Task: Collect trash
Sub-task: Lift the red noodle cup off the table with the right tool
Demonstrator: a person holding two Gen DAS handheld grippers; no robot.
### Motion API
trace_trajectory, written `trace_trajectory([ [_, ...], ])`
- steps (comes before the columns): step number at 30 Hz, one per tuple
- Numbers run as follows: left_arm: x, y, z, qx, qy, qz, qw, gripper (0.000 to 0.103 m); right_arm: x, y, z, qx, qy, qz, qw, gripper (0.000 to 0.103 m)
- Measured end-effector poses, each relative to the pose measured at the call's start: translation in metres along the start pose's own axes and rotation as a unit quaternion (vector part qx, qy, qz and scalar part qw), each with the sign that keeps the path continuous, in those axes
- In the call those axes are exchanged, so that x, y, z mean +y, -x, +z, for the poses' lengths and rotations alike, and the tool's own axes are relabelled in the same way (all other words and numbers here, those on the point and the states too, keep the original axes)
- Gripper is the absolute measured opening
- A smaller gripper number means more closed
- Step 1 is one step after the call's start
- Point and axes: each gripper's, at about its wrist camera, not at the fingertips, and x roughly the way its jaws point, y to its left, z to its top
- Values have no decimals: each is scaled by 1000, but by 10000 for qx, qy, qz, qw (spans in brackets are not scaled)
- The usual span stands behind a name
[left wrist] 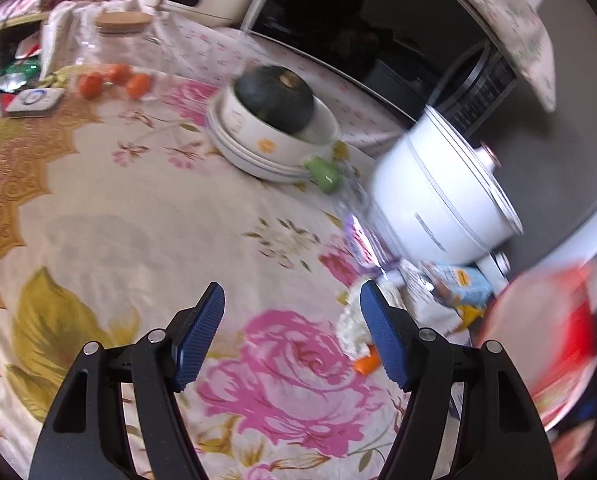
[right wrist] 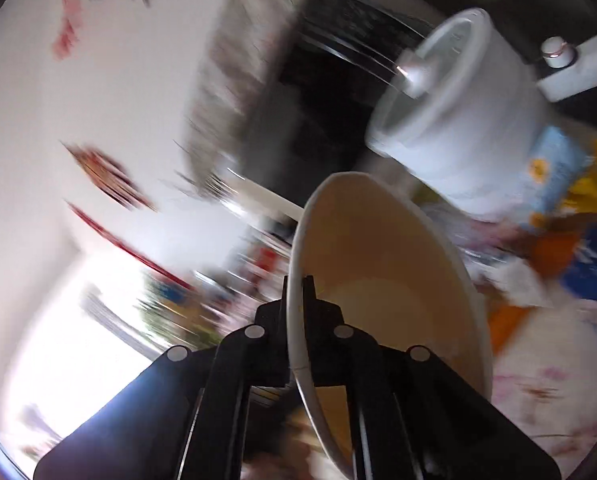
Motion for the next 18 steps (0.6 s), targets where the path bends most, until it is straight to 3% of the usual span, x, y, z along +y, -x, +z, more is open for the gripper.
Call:
trace_trajectory([
  [3, 13, 9, 8, -26, 246, -40, 9997, 69, -6, -27, -31, 713, 447, -918, 9922, 11],
  [6, 19, 13, 11, 56, 391, -204, 9990, 69, -6, -52, -66, 1274, 1266, -1876, 9657, 24],
  [8, 18, 16, 10, 103, 401, -343, 9986, 69, -1, -60, -79, 1507, 1551, -2194, 9514, 36],
  [11, 18, 23, 12, 98, 436, -548, 9975, 69, 12, -55, -79, 1455, 1547, -2202, 9521, 49],
  [15, 21, 29, 15, 84, 547, -724, 9958, 69, 25, -37, -50, 1234, 944, -1886, 9697, 87],
  [18, 26, 31, 17, 152, 694, -861, 9937, 69, 21, -27, -30, 1294, 277, -1985, 9711, 89],
])
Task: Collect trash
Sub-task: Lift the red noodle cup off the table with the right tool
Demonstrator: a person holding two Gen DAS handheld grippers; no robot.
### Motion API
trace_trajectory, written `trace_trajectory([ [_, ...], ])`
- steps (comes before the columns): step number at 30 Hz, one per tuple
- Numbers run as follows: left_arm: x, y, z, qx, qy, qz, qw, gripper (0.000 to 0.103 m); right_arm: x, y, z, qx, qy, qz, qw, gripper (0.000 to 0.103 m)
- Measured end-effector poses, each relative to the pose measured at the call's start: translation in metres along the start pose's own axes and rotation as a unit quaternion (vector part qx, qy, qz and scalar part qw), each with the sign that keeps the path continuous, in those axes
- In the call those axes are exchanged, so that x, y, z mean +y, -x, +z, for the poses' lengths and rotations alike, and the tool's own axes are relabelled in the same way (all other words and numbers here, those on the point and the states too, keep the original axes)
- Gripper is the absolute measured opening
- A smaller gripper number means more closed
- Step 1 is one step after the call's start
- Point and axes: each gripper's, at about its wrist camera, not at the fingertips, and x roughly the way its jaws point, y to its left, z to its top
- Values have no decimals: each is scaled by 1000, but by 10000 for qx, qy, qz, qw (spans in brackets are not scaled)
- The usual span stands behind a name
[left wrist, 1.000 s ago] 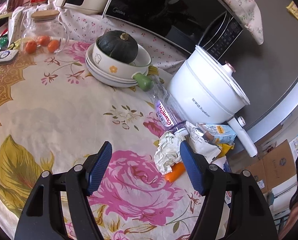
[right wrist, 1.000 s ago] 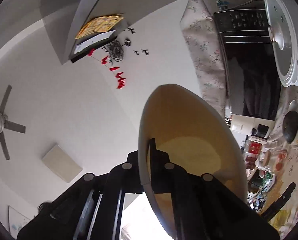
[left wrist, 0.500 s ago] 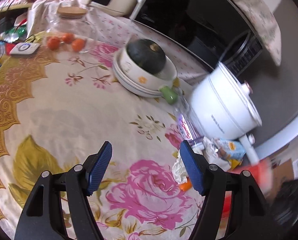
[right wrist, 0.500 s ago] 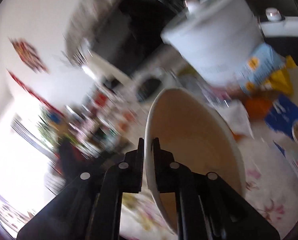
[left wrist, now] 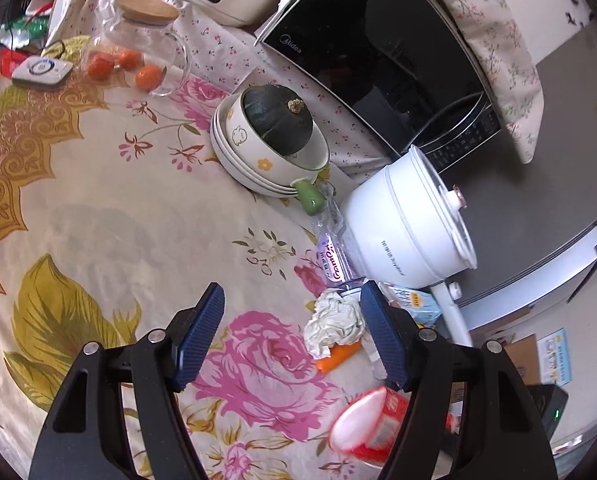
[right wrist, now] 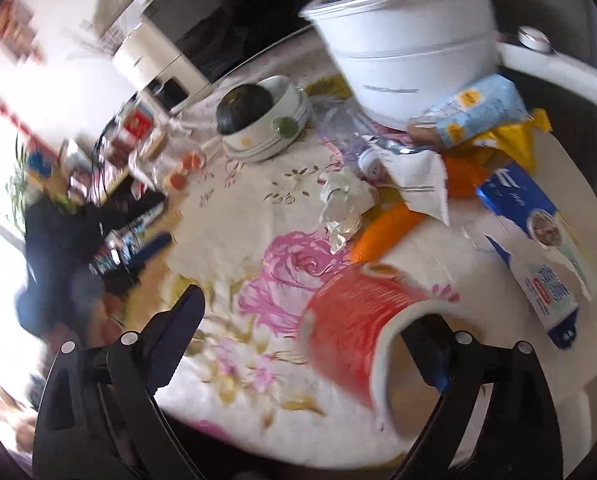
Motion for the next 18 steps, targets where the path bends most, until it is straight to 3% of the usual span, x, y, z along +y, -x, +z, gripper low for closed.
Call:
trace_trajectory([
  [6, 4, 6, 3, 58, 162, -224, 9996, 69, -18, 10, 8, 177, -687, 18, 9975, 85],
  [8, 3, 6, 1, 113, 168, -288, 9994, 69, -20, 12, 9, 103, -818, -106, 9965, 66],
  [11, 3, 7, -1, 119, 176, -303, 9993, 69, -30, 14, 8, 33, -1002, -191, 9948, 29],
  [12, 4, 7, -1, 123, 199, -299, 9993, 69, -34, 16, 7, 51, -1056, -157, 9943, 7],
  [16, 9, 7, -1, 169, 300, -317, 9989, 69, -37, 33, -1, -466, -1264, -56, 9909, 4],
  [18, 10, 8, -1, 182, 332, -354, 9987, 69, -34, 46, -4, -739, -1289, 289, 9885, 4],
])
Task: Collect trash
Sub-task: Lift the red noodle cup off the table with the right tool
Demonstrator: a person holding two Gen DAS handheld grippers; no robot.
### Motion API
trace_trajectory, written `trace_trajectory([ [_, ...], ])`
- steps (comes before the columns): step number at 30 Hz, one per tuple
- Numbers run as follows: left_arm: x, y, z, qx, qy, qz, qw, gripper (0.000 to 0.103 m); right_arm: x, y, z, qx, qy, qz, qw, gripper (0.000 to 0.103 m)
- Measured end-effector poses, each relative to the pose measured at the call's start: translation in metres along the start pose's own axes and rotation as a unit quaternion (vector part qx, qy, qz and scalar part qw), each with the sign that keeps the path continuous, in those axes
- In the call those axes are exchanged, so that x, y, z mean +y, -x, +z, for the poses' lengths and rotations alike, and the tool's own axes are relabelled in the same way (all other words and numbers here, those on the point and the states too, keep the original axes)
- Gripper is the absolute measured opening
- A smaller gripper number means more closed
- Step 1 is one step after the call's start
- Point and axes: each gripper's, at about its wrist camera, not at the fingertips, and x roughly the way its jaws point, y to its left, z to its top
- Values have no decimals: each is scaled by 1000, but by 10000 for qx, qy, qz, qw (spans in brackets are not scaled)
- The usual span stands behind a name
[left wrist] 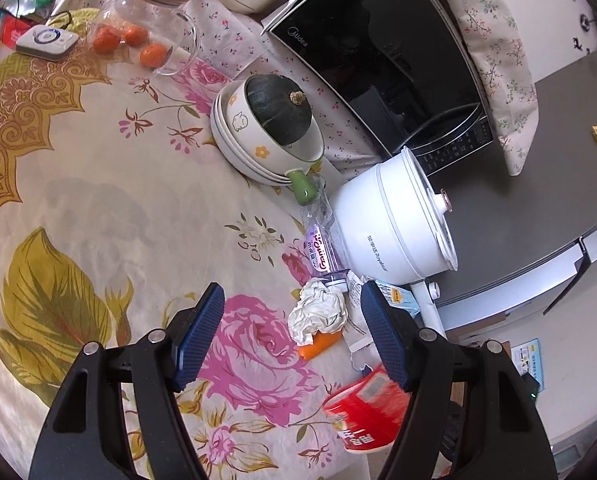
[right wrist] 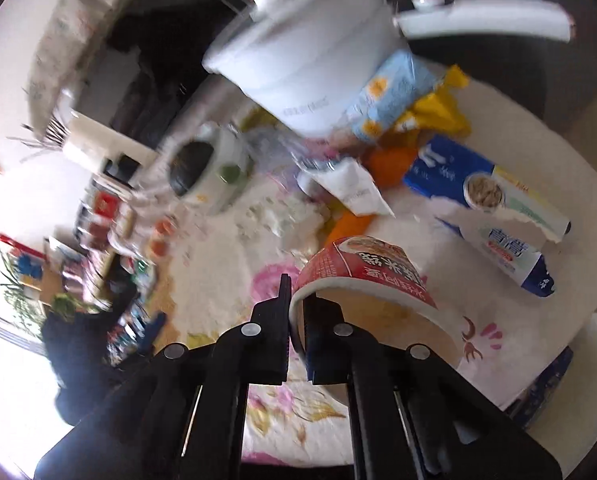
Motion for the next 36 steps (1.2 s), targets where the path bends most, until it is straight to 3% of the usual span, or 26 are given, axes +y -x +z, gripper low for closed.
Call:
trace_trajectory([
  [3, 1, 6, 1, -68, 49, -59, 9999, 69, 11, 29, -2, -394, 67, 1194, 9920, 4],
  [4, 0, 8, 1, -104, 35, -65, 9999, 69, 13, 45, -4, -612, 79, 1964, 9786, 4],
  [5, -1, 11, 1, -154, -18, -66, 9999, 69, 14, 60, -8, -851, 97, 2798, 9562, 4],
  [6, -3, 13, 0, -182, -72, -58, 9998, 69, 12, 77, -13, -1160, 119, 3647, 9238, 4],
  [7, -4, 15, -1, -203, -124, -49, 9997, 69, 7, 94, -22, -1560, 160, 4519, 8782, 4],
  [9, -6, 18, -2, -260, -282, -7, 9993, 69, -1, 102, -27, -1849, 256, 5548, 8108, 4],
  [10, -8, 18, -3, -298, -356, 32, 9989, 69, -1, 93, -22, -1659, 220, 5738, 8017, 4],
  [12, -10, 14, -5, -318, -417, 85, 9986, 69, 1, 71, -11, -1422, -47, 5742, 8062, 4],
  [14, -11, 9, -6, -293, -395, 115, 9987, 69, 7, 61, -4, -1379, -141, 6049, 7841, 5],
  [15, -12, 7, -6, -284, -384, 126, 9988, 69, 11, 63, -1, -1423, -39, 6064, 7823, 4],
  [19, -15, 0, -8, -271, -497, 202, 9982, 69, 19, 65, 22, -1390, 29, 5984, 7891, 4],
  [21, -17, -7, -8, -207, -520, 230, 9982, 69, 21, 72, 23, -1493, 193, 5762, 8033, 4],
  [24, -18, -15, -9, -87, -544, 278, 9981, 69, 16, 71, 26, -1429, 422, 5053, 8500, 4],
  [25, -18, -15, -10, -68, -561, 300, 9979, 69, 17, 72, 25, -1389, 591, 4658, 8719, 4],
  [27, -20, -14, -9, -29, -641, 374, 9972, 69, 19, 77, 23, -1315, 948, 3950, 9043, 4],
  [29, -20, -11, -8, -4, -703, 437, 9966, 69, 23, 82, 18, -1291, 1278, 3342, 9248, 4],
  [32, -19, 0, -7, -124, -863, 755, 9933, 69, 28, 93, 6, -1361, 1632, 2654, 9404, 4],
  [36, -13, 14, -6, -363, -1339, 1644, 9766, 69, 40, 108, -20, -1474, 2283, 1625, 9485, 4],
])
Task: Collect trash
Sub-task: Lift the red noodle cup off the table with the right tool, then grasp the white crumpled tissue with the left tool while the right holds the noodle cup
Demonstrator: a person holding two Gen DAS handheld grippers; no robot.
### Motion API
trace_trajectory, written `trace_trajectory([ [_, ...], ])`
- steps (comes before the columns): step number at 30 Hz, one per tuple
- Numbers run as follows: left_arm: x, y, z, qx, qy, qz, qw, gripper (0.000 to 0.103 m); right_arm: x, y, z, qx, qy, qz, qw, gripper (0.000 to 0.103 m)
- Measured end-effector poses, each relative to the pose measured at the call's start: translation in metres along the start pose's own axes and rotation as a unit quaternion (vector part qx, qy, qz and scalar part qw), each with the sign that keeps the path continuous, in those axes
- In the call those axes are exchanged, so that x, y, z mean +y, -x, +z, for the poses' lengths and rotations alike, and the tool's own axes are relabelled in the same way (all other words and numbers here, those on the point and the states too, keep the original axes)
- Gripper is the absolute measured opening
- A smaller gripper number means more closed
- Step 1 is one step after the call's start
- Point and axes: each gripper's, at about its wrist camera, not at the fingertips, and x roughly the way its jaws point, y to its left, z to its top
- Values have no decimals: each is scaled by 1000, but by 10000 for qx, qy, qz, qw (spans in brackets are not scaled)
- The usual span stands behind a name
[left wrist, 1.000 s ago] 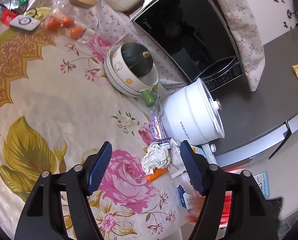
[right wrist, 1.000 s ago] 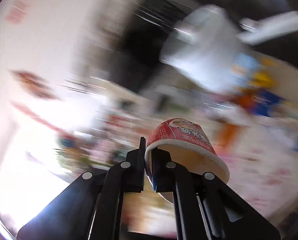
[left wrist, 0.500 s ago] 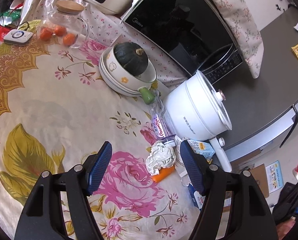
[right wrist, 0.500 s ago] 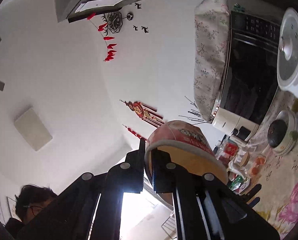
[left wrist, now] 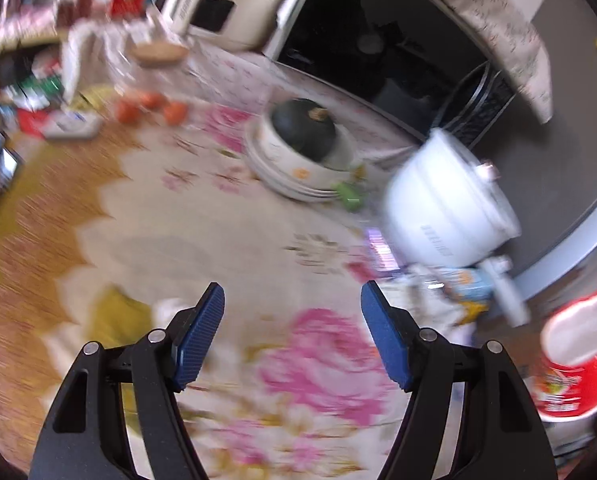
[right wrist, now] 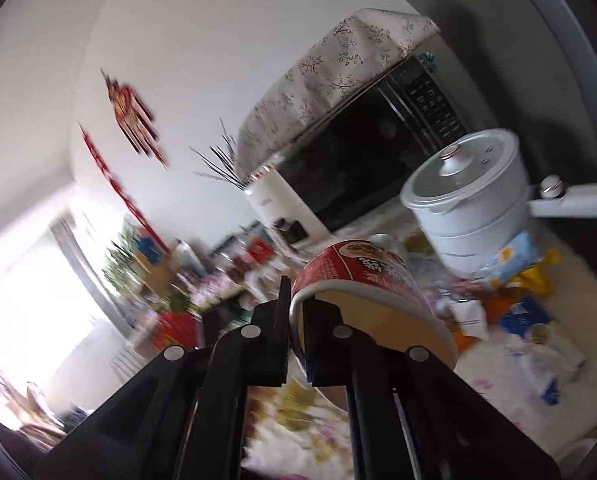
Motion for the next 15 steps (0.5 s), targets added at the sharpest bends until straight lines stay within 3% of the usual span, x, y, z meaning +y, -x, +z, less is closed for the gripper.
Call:
trace_trajectory([
  [3, 19, -7, -6, 239, 42, 294, 9993, 69, 17, -1, -17, 246, 623, -737, 9950, 4],
  [5, 33, -13, -12, 424, 141, 492, 9978, 69, 22, -8, -30, 429, 912, -1057, 9893, 4],
  [9, 48, -18, -16, 423, 108, 876, 9952, 69, 24, -32, -59, 956, 1170, -1466, 9776, 4],
  [15, 54, -49, -11, 481, 246, 734, 9958, 69, 12, -51, -81, 1374, 1001, -1770, 9694, 5],
])
